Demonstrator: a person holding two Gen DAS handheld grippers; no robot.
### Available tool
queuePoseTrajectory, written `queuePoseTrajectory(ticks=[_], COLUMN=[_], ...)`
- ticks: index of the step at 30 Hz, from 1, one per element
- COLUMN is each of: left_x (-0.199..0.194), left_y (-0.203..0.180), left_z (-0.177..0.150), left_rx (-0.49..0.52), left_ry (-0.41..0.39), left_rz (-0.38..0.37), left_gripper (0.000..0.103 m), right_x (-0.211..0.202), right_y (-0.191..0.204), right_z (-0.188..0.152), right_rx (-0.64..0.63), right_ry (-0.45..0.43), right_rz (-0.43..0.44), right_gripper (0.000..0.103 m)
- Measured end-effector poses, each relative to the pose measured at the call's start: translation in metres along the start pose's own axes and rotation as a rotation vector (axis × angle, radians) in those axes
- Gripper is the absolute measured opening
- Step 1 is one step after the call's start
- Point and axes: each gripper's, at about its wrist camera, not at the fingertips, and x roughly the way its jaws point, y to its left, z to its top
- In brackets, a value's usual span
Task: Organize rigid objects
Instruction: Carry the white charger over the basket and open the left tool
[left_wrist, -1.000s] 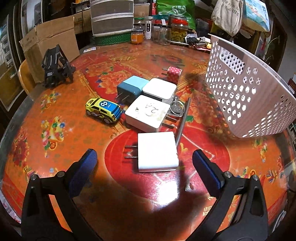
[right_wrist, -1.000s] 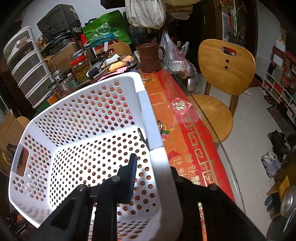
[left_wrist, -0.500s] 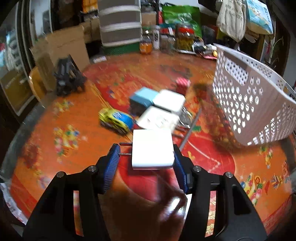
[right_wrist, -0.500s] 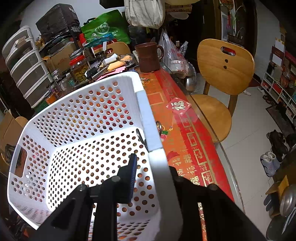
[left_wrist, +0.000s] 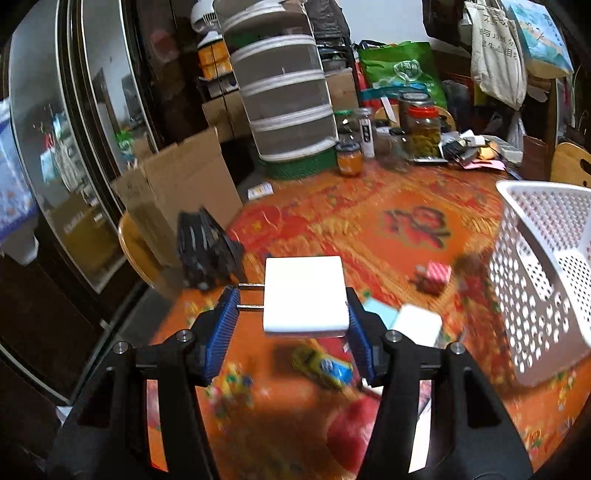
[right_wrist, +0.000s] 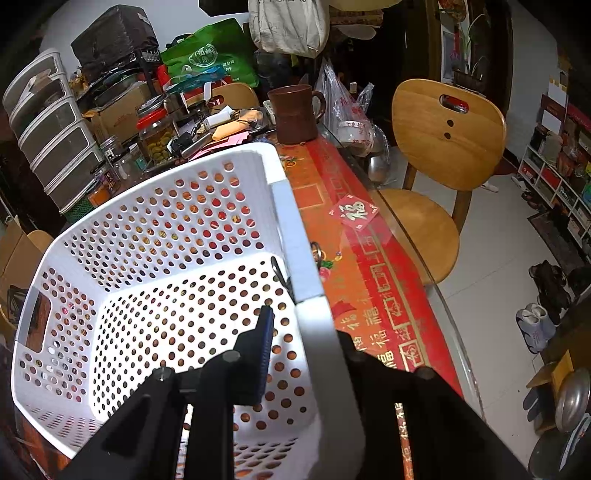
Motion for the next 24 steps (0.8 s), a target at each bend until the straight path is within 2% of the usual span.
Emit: queuePoseTrajectory(ticks=[8, 17, 24], left_x=[-0.014, -0.042, -0.058], left_y=[-0.026, -0.084, -0.138], left_z=[0.041, 0.067, 0.079], left_rx=[0.054, 0.133, 0.195], left_ry=[-0.051, -0.1, -0.108], left_rz=[0.033, 0.002, -0.039], left_gripper=[0.053, 0.053, 0.053], right_x=[0.0, 0.001, 0.0], right_y=[0.0, -0.001, -0.001], right_z=[0.0, 0.0, 0.0], right_rx=[-0.002, -0.001, -0.001], right_ry=[0.002, 0.005, 0.005], right_rz=[0.002, 0.014, 0.015], right_gripper=[0.021, 0.021, 0.021])
